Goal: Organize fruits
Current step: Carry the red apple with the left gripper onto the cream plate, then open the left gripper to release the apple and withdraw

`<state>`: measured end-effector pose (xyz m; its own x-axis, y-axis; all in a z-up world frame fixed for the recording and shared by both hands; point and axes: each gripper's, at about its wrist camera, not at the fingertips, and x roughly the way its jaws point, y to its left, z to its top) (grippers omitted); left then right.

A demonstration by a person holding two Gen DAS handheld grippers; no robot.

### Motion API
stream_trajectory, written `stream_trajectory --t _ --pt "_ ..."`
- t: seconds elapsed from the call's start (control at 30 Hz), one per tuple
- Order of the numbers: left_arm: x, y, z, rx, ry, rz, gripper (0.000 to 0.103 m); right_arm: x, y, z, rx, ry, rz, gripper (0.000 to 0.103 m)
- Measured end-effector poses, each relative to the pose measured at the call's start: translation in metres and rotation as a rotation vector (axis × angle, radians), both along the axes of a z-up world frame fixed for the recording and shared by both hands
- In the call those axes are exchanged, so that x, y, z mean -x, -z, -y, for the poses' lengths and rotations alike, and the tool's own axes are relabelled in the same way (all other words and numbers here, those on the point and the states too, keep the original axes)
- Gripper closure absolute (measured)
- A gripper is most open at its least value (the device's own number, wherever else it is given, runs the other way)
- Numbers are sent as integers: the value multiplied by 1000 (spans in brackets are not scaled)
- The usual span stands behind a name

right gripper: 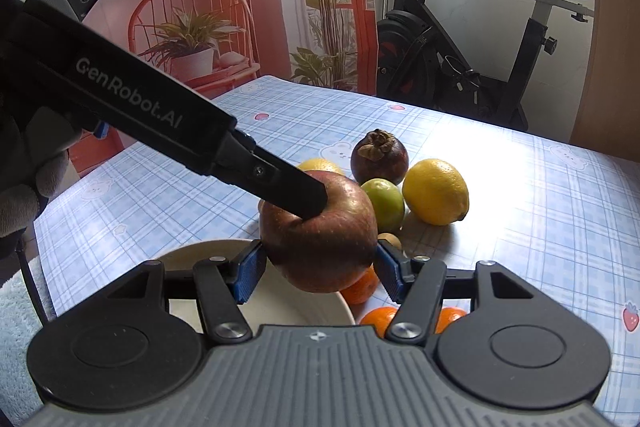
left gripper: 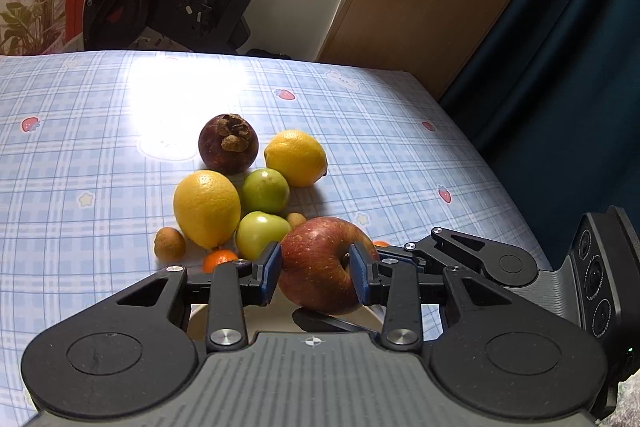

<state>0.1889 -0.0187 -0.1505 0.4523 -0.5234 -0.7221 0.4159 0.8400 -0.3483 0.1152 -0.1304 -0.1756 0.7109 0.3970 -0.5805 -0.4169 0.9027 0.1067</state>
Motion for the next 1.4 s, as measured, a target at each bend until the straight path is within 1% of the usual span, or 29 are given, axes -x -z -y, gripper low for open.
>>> stream_trajectory --t 0.13,0.27,0.37,0.5,0.67,0.77,0.93,1.23,1.4 --pt "9 9 -15 -2 -18 -25 64 6 10 -16 4 -25 -28 41" --pt "10 21 -28 3 -60 -50 64 5 20 -30 27 -41 -39 41" --pt "10 27 -33 2 -72 -59 64 2 26 -34 31 -49 -47 41" --pt "7 30 -35 2 -84 -65 64 0 30 -37 42 -57 -34 41" --pt "4 35 -32 -10 -90 -68 65 -2 36 -37 52 -63 -45 41" --pt "5 35 -30 -27 -90 -55 65 -5 38 -37 47 -63 -44 41" --pt "6 36 -30 -25 -93 -44 64 -5 39 -36 38 -62 -43 41" --pt "11 32 -29 -44 -101 -17 64 -1 35 -35 56 -43 -55 39" --pt "14 26 -36 -40 -132 7 64 3 33 -30 44 -30 -61 39"
